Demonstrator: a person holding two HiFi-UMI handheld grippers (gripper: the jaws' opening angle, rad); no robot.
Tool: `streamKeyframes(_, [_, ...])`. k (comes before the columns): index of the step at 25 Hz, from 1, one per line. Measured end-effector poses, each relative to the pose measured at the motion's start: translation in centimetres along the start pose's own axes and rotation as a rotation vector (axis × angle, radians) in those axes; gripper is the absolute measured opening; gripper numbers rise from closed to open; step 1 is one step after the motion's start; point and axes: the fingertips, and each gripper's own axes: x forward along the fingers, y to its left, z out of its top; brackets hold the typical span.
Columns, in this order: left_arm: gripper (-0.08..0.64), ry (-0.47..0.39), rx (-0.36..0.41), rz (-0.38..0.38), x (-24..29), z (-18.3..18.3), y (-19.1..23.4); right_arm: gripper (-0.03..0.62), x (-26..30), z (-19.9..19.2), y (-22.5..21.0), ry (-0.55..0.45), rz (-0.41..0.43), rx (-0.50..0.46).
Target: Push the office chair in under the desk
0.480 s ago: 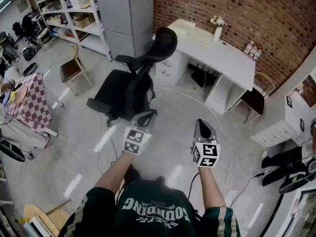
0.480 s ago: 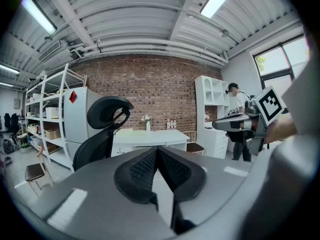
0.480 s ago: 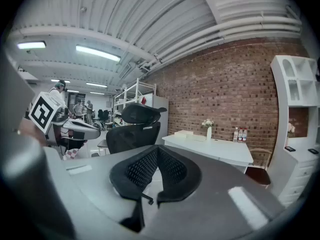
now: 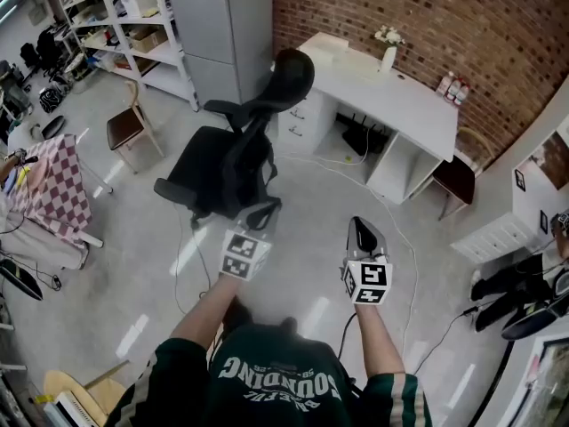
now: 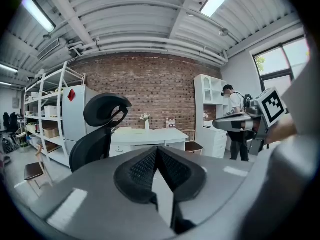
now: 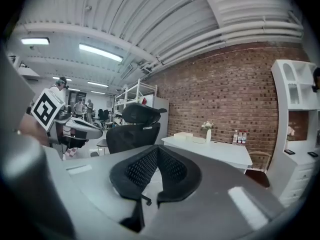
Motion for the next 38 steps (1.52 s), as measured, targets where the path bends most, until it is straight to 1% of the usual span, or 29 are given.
streamKeyframes(3, [0.011,0.003,-0.004,0.000,0.1,0.0,-0.3,0.000,-0.2,-0.1,-0.3,0.000,0.010,0.020])
streamKeyframes(7, [0.011,0.011,-0.008,0.002,0.1,0.1,-0.6,0.002,-0.2,-0.7,-0.9,0.026,0.011,0.066])
streamKeyframes(13, [0.011,0.000,-0.015,0.010,0.6,0.1,-0.7,0.000,-0.4,-0.8,-1.1,0.014,0.001,0.032])
streamKeyframes(15, [0.011,0.002,-0.016,0.003,1.1,0.1,-0.5,0.000,0.3,-0.7,-1.3,0.016,-0.002,0.037])
streamKeyframes(19, [0.011,-0.004,0.005,-0.006,2.3,0.8,0.3,0.000,1.9,-0.2,-1.2,0.018,-0.004,0.047])
streamKeyframes(23, [0.011,-0.023,0.000,-0.001,3.6,1.7,2.4,0.000,4.4,0.3,-0.6,0.022,0.005,0.049])
streamKeyframes(31, [0.011,-0.009,0.014,-0.035,6.5,1.4,6.7,0.000,10.6,1.4,1.7,0.034,0.015,0.056])
streamKeyframes(38, [0.011,-0.036,0.047,-0.028,7.2,2.4,12.9,0.000,16.9,2.9,5.2,0.037,0.033,0.048])
